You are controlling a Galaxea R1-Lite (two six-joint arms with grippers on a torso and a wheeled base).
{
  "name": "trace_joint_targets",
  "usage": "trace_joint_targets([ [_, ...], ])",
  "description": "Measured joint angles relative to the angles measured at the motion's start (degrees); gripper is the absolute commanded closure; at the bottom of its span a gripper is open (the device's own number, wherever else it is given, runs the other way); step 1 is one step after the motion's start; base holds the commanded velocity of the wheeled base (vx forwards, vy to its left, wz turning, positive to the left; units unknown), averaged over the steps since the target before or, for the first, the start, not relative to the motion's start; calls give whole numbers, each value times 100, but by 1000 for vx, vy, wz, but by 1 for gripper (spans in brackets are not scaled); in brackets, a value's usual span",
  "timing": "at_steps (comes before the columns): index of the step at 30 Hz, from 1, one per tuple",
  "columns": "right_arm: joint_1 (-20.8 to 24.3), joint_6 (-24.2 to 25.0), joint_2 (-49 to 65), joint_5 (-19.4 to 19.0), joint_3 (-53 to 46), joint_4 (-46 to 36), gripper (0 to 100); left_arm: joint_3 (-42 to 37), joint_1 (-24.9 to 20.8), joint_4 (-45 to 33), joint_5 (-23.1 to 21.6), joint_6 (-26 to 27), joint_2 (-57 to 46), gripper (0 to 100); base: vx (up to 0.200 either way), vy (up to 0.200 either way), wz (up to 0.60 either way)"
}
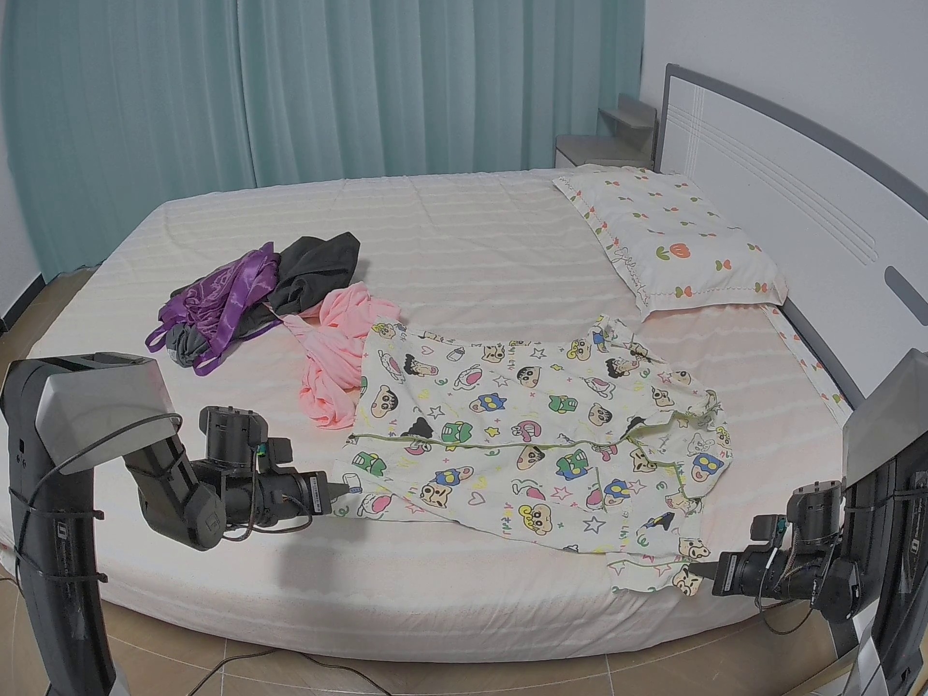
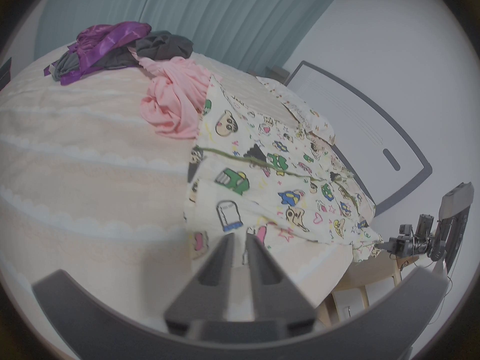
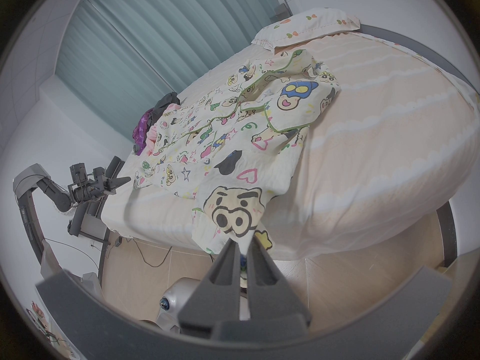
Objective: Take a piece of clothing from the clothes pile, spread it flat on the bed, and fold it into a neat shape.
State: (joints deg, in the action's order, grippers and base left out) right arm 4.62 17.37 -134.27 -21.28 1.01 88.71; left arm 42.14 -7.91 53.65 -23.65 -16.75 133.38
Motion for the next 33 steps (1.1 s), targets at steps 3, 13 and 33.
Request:
trace_joint_targets([
  [3, 1, -2, 0, -4, 0, -2, 100, -9, 67, 16, -134, 6, -55, 0, 0, 0, 0],
  [13, 33, -2, -2, -4, 0, 0, 100, 74, 45, 38, -158, 107, 55, 0, 0, 0, 0],
  [33, 48, -5, -29, -4, 0, -2, 100, 391, -267, 51, -119, -158, 494, 100, 0, 0, 0],
])
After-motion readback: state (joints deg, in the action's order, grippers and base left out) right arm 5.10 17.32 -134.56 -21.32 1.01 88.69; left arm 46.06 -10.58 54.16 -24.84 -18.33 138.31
